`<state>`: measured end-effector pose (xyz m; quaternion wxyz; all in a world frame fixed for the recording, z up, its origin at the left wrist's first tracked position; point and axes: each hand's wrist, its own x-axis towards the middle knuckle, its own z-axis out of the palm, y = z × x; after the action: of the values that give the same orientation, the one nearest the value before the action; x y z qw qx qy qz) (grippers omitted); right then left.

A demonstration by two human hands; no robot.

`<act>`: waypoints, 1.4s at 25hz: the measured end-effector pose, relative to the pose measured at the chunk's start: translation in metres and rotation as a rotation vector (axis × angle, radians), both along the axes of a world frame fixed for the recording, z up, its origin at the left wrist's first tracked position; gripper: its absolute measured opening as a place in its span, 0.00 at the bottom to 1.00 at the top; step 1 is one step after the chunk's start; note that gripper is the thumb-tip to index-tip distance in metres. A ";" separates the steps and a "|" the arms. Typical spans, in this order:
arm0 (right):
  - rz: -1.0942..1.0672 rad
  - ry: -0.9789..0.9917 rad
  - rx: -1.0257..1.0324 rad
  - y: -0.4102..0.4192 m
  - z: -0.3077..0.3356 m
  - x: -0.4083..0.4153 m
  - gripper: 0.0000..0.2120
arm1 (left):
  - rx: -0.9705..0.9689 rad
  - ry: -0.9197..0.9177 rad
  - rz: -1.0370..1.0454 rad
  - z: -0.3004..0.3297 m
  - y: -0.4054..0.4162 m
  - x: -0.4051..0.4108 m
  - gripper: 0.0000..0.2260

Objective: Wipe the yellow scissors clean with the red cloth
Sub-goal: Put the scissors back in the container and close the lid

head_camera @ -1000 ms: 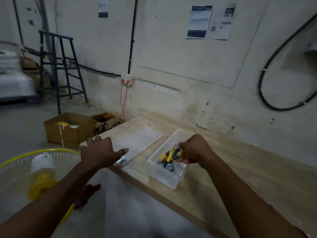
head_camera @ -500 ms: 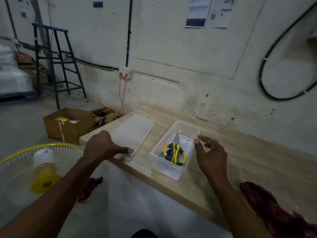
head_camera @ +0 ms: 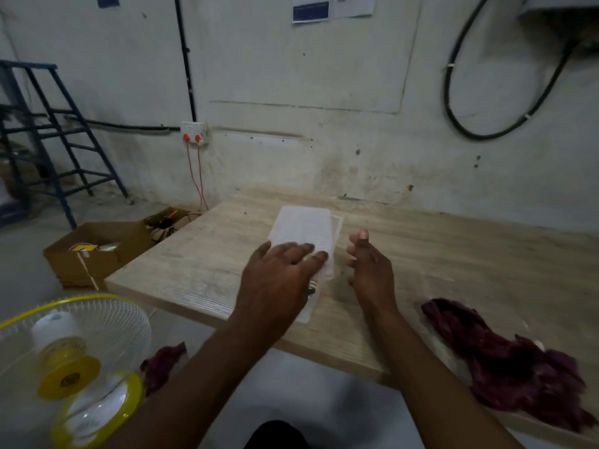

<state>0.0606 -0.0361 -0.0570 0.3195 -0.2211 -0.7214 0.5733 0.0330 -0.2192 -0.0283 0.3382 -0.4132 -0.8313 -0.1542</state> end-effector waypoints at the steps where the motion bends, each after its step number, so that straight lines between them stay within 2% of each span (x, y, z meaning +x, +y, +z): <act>1: 0.042 -0.004 -0.017 0.001 0.001 0.001 0.22 | -0.072 -0.029 -0.033 -0.002 0.003 0.002 0.22; 3: 0.077 -0.013 0.012 0.000 0.002 0.003 0.26 | -0.162 -0.136 -0.119 0.000 -0.001 -0.001 0.29; 5: 0.089 -0.081 0.131 -0.004 0.001 0.006 0.31 | -0.297 -0.206 -0.122 0.002 -0.008 -0.007 0.39; 6: 0.088 -0.105 0.182 -0.007 0.000 0.006 0.32 | -0.342 -0.207 -0.104 0.001 -0.012 -0.010 0.41; 8: 0.105 -0.107 0.216 -0.011 -0.002 0.007 0.34 | -0.324 -0.204 -0.094 -0.003 -0.018 -0.013 0.37; 10: 0.138 -0.112 0.223 -0.014 -0.001 0.009 0.33 | -0.250 -0.241 -0.095 -0.003 -0.026 -0.016 0.35; 15: 0.238 -0.134 0.305 -0.013 -0.005 0.015 0.38 | 0.012 -0.448 -0.083 0.003 -0.044 -0.028 0.38; 18: 0.155 -0.132 0.519 -0.016 -0.016 0.014 0.43 | 0.338 -0.728 0.072 -0.006 -0.049 -0.043 0.39; 19: 0.114 -0.114 0.609 -0.018 -0.018 0.014 0.43 | 0.427 -0.825 0.058 -0.009 -0.052 -0.045 0.36; 22: 0.071 -0.089 0.697 -0.020 -0.016 0.014 0.37 | 0.520 -0.925 -0.032 -0.009 -0.052 -0.041 0.07; 24: 0.065 -0.136 0.762 -0.020 -0.013 0.013 0.35 | 0.429 -0.886 0.040 -0.002 -0.053 -0.044 0.06; 27: 0.103 -0.226 0.851 -0.019 -0.004 0.017 0.36 | -0.027 -0.626 0.377 0.019 -0.040 -0.055 0.19; 28: 0.134 -0.265 0.857 -0.015 0.002 0.018 0.35 | -0.121 -0.548 0.429 0.027 -0.031 -0.055 0.23; 30: 0.204 -0.346 0.885 0.006 0.018 0.010 0.29 | -0.234 -0.528 0.306 0.037 -0.009 -0.050 0.37; 32: 0.249 -0.390 0.823 0.033 0.046 -0.012 0.19 | -0.363 -0.658 0.144 0.037 0.008 -0.044 0.49; 34: 0.258 -0.383 0.669 0.056 0.066 -0.043 0.13 | -0.454 -0.714 0.142 0.029 0.013 -0.045 0.51; 35: 0.236 -0.367 0.529 0.068 0.070 -0.059 0.13 | -0.469 -0.721 0.153 0.026 0.012 -0.048 0.51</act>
<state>0.0015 0.0317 0.0126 0.1620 -0.1451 -0.9112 0.3499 -0.0150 -0.2073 -0.0022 -0.0662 -0.3359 -0.9370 -0.0700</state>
